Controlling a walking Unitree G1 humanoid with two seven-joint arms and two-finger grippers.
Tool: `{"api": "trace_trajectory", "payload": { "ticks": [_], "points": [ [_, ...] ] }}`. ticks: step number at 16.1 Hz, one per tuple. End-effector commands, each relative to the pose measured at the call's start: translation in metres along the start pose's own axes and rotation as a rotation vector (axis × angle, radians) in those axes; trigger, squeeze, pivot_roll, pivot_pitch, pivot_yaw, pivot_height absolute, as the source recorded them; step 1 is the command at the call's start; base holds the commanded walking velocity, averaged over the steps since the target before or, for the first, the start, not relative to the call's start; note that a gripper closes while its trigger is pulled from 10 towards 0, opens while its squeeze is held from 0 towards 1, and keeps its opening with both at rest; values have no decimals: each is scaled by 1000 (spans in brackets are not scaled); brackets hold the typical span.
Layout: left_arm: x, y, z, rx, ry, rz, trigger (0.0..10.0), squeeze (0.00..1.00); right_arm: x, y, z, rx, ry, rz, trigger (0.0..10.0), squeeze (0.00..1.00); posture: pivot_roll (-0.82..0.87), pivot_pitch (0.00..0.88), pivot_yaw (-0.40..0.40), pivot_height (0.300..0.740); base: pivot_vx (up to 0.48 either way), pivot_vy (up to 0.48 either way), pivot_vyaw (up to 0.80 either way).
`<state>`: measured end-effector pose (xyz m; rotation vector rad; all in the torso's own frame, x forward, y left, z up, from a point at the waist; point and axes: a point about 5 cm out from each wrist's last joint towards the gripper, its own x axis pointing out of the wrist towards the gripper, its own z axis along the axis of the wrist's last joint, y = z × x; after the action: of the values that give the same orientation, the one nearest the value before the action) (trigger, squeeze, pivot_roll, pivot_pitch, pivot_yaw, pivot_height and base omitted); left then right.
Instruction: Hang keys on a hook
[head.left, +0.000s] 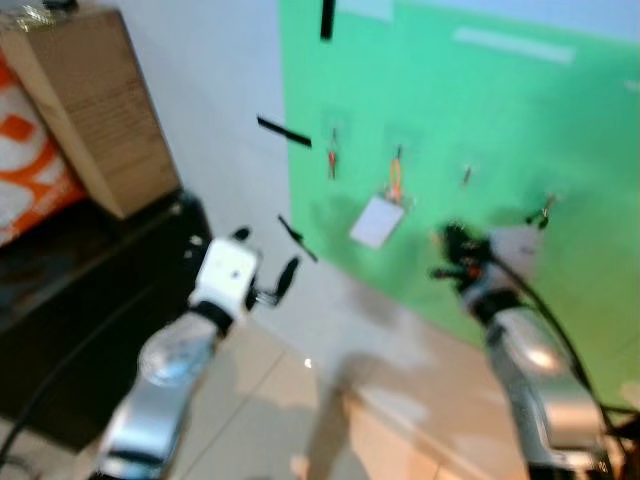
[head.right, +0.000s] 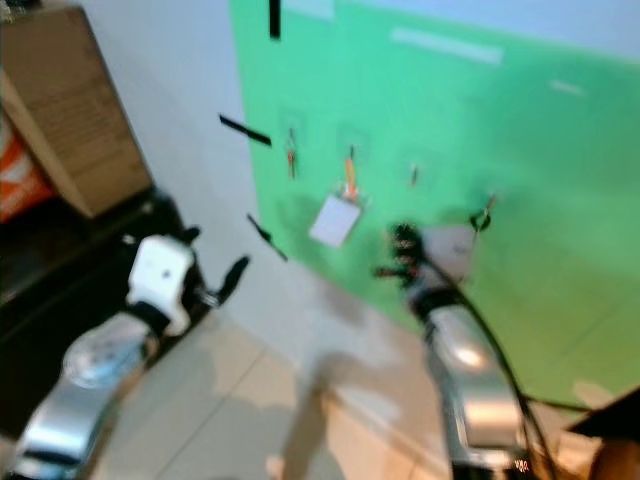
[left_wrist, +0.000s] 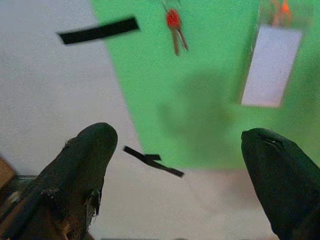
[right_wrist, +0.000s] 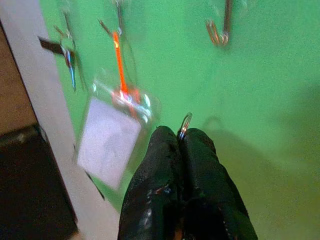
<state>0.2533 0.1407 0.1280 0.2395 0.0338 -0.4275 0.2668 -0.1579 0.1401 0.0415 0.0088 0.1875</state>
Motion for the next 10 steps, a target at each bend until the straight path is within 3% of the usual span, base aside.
{"api": "trace_trajectory", "payload": {
  "ticks": [1,3,10],
  "points": [
    [1,-9,3,-13,-11,-59,10000,0,-4,-9,3,-6,-17,-27,10000,0,-17,0,26,740,0,0,0],
    [-2,-14,2,8,2,-130,10000,0,-4,-8,5,-5,-24,-16,10000,0,-18,0,29,740,0,0,0],
    [-2,-9,4,29,18,-310,10000,0,10,-4,15,22,-52,16,10000,0,-6,0,31,740,0,0,0]
  ]
}}
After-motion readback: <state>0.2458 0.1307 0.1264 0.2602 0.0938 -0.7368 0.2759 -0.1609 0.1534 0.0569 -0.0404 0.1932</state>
